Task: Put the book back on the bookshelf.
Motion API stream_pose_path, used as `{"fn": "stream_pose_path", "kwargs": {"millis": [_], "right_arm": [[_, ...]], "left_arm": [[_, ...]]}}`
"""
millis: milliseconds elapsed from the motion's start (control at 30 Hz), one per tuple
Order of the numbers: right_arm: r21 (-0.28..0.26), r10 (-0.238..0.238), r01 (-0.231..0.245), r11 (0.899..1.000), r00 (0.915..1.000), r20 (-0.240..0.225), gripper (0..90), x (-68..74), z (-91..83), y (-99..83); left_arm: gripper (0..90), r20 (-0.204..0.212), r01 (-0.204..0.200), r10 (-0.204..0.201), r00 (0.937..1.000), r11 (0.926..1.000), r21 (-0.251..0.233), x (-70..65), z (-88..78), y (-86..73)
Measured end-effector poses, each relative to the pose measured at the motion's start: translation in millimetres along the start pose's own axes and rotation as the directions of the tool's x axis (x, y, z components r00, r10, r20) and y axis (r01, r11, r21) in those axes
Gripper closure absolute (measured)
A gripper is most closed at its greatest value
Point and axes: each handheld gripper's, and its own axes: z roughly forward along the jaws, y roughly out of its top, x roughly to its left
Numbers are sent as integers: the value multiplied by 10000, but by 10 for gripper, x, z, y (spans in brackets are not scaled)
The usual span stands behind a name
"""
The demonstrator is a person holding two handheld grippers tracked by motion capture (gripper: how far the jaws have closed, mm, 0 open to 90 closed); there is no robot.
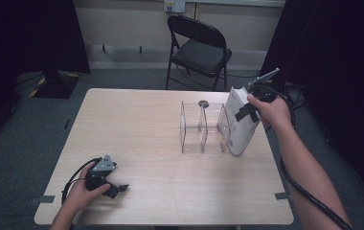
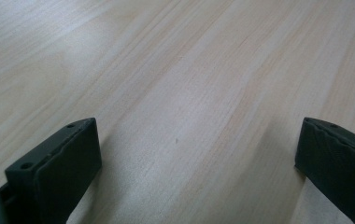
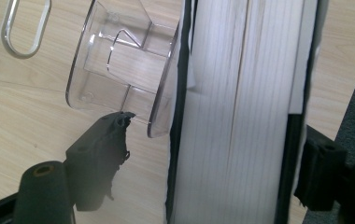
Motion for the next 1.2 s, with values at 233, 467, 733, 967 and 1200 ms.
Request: {"fn": "stream_pose_path", "kwargs": {"millis": [233, 467, 733, 967, 1200], "right_arm": [[-37, 0, 0, 10000, 10000, -49, 208, 5, -7, -89], [65, -252, 251, 9997, 9997, 78, 206, 23, -22, -140], [151, -441, 440, 9989, 9990, 26, 195, 26, -25, -208], [277, -657, 656, 9975, 9978, 28, 192, 40, -29, -257], [229, -676, 676, 9974, 9977, 15, 192, 45, -41, -313]], "left_arm": [[0, -12, -39, 39, 10000, 10000, 7, 2, -1, 0], [0, -11, -32, 32, 10000, 10000, 6, 1, -1, 0], [0, -14, -32, 32, 10000, 10000, 5, 1, -1, 0], [0, -11, -33, 33, 10000, 10000, 8, 1, -2, 0], [0, -36, -24, 24, 10000, 10000, -32, 0, 2, -1]]}}
